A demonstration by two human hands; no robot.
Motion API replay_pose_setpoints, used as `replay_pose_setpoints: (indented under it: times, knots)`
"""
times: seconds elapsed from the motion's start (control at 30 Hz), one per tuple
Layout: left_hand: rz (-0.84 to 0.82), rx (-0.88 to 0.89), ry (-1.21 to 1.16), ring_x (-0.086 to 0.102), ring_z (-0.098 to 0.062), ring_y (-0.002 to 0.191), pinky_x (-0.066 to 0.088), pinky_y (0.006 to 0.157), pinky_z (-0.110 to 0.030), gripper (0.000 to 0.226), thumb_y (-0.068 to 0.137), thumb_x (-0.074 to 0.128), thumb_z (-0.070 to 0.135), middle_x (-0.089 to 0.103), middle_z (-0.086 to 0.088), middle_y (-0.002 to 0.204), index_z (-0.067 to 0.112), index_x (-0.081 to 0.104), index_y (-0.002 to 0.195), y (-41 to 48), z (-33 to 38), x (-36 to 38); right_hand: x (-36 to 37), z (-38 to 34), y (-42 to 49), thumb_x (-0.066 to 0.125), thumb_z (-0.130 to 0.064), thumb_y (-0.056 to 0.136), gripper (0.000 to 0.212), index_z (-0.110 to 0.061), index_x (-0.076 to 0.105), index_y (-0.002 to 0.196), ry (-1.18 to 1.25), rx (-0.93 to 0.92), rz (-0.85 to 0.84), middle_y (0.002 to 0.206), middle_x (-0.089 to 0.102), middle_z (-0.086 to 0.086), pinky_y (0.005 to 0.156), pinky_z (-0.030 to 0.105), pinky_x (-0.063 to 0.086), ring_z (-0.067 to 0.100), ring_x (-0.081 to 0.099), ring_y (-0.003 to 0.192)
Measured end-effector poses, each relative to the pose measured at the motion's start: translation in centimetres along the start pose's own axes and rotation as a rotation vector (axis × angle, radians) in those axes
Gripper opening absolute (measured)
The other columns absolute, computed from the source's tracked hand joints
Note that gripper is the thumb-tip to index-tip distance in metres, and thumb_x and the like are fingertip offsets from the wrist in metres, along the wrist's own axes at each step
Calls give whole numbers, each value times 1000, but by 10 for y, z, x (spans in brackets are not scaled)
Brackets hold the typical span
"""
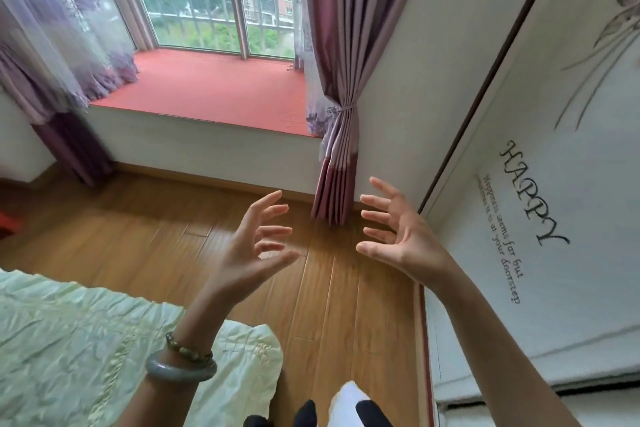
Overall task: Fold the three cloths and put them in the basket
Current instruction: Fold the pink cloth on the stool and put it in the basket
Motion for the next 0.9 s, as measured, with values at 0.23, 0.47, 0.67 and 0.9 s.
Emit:
replay_pose_setpoints:
  times: [0.23,0.47,0.67,0.9]
  knots:
    - [186,-40,51,60,-7,106,55,80,-23,83,64,74,44,48,11,132,42,32,136,87,-33,-53,6,7,142,78,-12,73,88,-48,26,134,-8,-74,-136,136,44,-11,94,22,49,8,50,121]
    - [427,-134,65,61,-8,105,55,83,-27,84,69,79,20,49,9,132,47,32,133,176,-68,-110,28,2,303,78,-13,73,86,-47,30,136,20,-164,-386,135,47,-8,97,32,50,10,52,121]
    - [649,-244,121,59,-3,106,54,83,-24,86,74,77,5,47,12,131,41,29,136,209,-91,-163,72,-15,407,78,-13,73,87,-42,29,138,55,-239,-613,134,45,-13,96,31,50,7,52,120]
    - [852,-354,119,57,-7,110,52,89,-31,90,70,78,16,46,12,132,37,28,141,207,-118,-221,157,-29,476,76,-15,70,89,-41,29,141,91,-272,-852,135,45,-14,97,25,48,2,51,120]
Point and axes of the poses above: each hand's wrist, its own y-axis towards the middle knuckle, its own x-axis out of the palm, z = x × y, the point moved 9 cm from there along y, towards the middle knuckle
